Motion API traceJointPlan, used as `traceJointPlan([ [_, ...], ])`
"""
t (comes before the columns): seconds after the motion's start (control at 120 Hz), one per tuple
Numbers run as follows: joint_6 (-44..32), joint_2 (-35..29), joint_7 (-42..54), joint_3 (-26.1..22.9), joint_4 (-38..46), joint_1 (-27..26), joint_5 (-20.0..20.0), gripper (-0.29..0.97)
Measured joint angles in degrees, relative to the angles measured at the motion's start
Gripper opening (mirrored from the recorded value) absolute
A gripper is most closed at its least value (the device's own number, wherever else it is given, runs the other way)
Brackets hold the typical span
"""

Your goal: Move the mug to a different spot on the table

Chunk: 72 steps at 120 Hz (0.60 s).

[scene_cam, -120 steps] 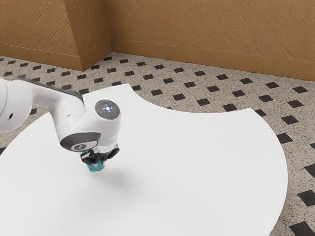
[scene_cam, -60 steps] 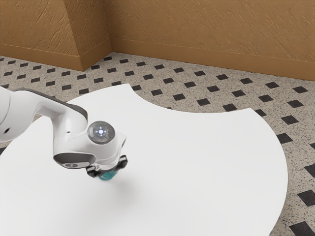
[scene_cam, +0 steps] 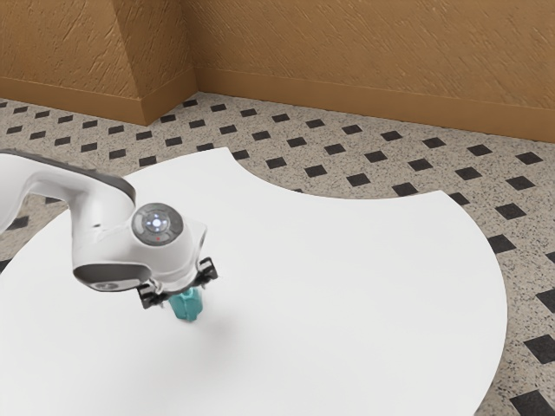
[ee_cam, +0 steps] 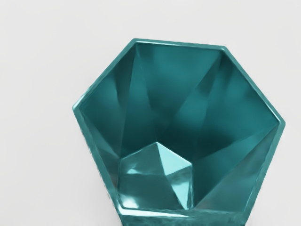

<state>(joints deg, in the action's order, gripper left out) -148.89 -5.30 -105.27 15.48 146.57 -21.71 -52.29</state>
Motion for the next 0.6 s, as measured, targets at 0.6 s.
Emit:
traceJointPlan([
  [0.6, 44.02, -1.99, 31.13, -7.24, -45.17, 0.84, 37.69, 0.68],
])
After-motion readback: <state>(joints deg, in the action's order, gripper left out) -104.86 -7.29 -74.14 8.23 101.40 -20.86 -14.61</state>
